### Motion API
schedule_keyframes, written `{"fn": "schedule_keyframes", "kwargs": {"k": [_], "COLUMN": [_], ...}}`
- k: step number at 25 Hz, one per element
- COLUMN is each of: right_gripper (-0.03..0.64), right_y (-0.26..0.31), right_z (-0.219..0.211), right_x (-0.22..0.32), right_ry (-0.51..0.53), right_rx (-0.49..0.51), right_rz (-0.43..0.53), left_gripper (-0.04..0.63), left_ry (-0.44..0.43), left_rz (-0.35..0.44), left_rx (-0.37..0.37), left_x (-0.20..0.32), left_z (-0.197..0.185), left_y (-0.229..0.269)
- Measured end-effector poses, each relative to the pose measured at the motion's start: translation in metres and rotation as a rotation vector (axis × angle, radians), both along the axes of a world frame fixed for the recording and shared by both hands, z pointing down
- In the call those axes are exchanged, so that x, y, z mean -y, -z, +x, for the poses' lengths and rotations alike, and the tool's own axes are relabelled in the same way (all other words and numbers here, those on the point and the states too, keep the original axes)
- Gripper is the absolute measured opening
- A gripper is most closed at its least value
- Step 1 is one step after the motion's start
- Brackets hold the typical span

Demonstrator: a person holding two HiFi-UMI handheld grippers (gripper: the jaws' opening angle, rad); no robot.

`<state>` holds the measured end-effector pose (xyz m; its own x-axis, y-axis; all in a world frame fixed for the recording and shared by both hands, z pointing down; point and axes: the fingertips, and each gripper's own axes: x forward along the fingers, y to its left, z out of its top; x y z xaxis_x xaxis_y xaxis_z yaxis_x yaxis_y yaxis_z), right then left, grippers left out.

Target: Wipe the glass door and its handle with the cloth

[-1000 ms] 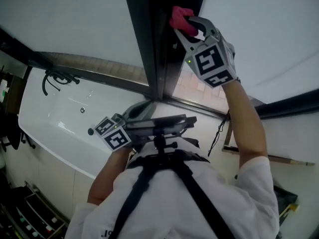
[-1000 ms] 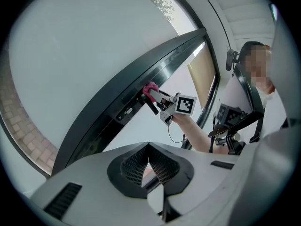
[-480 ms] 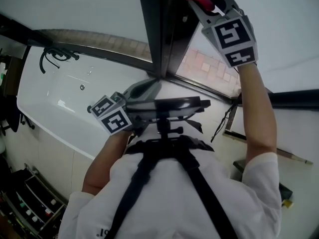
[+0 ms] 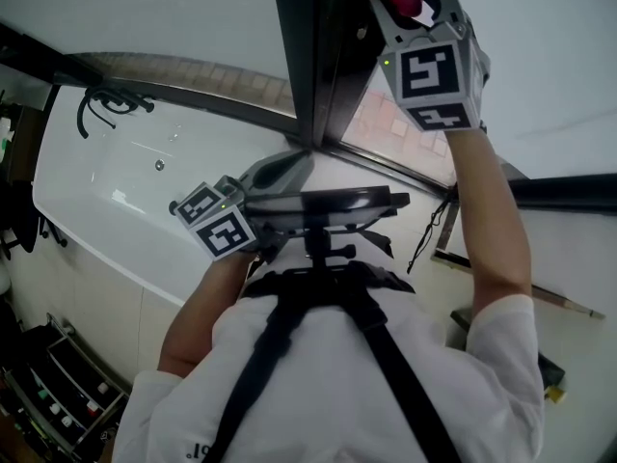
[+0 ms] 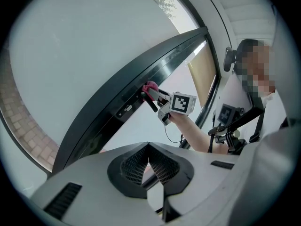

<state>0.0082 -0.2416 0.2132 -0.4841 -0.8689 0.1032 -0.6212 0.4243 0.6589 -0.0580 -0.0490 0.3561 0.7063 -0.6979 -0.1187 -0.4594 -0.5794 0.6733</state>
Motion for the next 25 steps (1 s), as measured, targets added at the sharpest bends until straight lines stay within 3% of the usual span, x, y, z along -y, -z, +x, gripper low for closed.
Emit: {"fn": "schedule_keyframes", "kwargs": {"k": [2,5,12,25], "right_gripper": [0.198,0.201,0.121,0.106], "right_y": [0.001,0.0,0.0,-0.007], "right_z": [0.003,0.003,0.002,0.028], "right_x": [0.002,0.006,0.011,0.009], "right_ry": [-0.025,-0.03,-0.003,-0.035], "right_rx": [0.016,0.035,0.054,0.079], "right_rz": [0.006,-0.025,-0.072,-0.116], "left_gripper": [-0.012,-0.012,-0.012,-0.012], "left_ry": [0.002,0.002,-0.002,-0.009], "left_rz": [0.0,0.0,-0.005,-0.005], "left_rx": [-0.002,-0.003,-0.006,-0.01], "left_x": [0.0,0.0,0.001,0.003], "left_z": [0.0,0.0,-0.001,-0.001], "left_y": [0.0,0.0,0.0,0.001]}}
